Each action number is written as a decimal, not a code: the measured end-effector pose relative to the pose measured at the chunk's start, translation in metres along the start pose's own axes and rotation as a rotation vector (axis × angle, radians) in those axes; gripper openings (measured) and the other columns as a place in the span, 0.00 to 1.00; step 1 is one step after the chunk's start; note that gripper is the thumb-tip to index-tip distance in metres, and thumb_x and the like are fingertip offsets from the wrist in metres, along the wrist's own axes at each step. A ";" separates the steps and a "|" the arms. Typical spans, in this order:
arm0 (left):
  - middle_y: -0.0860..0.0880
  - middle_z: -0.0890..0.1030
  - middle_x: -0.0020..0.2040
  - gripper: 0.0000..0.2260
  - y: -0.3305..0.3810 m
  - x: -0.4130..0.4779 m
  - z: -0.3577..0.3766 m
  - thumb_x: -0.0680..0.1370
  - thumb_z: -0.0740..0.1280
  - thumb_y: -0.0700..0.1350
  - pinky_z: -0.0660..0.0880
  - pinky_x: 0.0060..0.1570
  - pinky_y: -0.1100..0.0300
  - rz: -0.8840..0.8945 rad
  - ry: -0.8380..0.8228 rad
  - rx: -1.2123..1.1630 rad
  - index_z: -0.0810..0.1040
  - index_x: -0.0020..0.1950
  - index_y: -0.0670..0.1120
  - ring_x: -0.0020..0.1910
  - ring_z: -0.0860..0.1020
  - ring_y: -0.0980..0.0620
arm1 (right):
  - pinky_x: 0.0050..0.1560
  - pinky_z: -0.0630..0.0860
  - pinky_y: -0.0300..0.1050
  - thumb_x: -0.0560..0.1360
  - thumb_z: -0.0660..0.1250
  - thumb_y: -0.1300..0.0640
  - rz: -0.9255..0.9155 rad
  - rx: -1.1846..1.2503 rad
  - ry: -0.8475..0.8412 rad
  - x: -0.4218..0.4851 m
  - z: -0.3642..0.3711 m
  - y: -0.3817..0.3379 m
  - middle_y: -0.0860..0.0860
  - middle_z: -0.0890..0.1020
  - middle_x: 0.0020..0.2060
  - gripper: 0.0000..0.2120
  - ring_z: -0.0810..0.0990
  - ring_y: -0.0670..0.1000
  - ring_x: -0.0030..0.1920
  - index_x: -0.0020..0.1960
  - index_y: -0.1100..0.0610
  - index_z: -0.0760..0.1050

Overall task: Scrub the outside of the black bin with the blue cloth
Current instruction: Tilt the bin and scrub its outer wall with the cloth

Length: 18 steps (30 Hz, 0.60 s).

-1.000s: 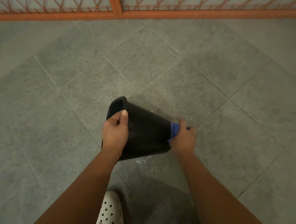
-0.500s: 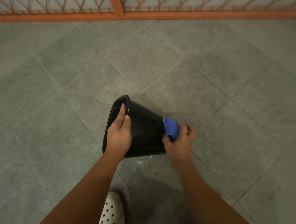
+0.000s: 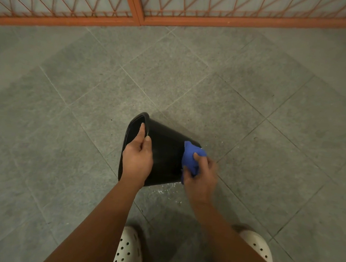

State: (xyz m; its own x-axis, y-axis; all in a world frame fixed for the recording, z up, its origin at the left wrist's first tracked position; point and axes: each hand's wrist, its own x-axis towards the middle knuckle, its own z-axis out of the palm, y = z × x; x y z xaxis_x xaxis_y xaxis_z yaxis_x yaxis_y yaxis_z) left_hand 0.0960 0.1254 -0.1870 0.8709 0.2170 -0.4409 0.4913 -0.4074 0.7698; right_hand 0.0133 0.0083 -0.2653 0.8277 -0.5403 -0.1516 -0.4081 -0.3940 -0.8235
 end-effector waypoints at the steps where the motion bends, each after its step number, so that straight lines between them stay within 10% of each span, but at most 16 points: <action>1: 0.62 0.72 0.37 0.18 0.000 0.000 0.001 0.82 0.58 0.47 0.70 0.45 0.68 0.009 -0.002 0.001 0.68 0.71 0.57 0.38 0.71 0.64 | 0.51 0.69 0.26 0.68 0.74 0.65 -0.006 0.036 0.001 -0.007 0.003 -0.006 0.56 0.71 0.59 0.22 0.75 0.51 0.55 0.60 0.58 0.74; 6: 0.62 0.75 0.37 0.17 -0.005 -0.003 0.004 0.81 0.59 0.46 0.70 0.47 0.68 0.045 -0.003 -0.030 0.71 0.70 0.56 0.37 0.75 0.70 | 0.45 0.66 0.24 0.69 0.74 0.61 -0.043 0.086 0.015 0.008 0.016 -0.039 0.46 0.68 0.50 0.17 0.70 0.38 0.46 0.57 0.59 0.75; 10: 0.64 0.76 0.42 0.17 -0.003 -0.003 0.005 0.82 0.59 0.46 0.70 0.57 0.60 0.007 0.007 -0.089 0.70 0.70 0.56 0.45 0.74 0.65 | 0.47 0.67 0.29 0.71 0.72 0.60 0.108 0.015 0.029 0.032 0.009 -0.031 0.51 0.68 0.52 0.18 0.70 0.46 0.46 0.59 0.58 0.74; 18: 0.60 0.77 0.38 0.17 -0.005 -0.002 0.008 0.82 0.58 0.44 0.70 0.42 0.72 0.037 0.016 -0.041 0.70 0.70 0.55 0.35 0.75 0.68 | 0.51 0.68 0.28 0.70 0.73 0.60 -0.040 0.081 0.017 -0.005 0.026 -0.050 0.53 0.69 0.53 0.21 0.72 0.47 0.49 0.60 0.58 0.73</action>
State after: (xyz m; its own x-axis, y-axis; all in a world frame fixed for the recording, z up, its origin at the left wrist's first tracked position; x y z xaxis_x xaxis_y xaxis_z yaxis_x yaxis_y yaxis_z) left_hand 0.0916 0.1196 -0.1940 0.8886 0.2171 -0.4041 0.4582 -0.3793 0.8039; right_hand 0.0402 0.0500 -0.2374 0.8358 -0.5380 -0.1095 -0.3421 -0.3543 -0.8703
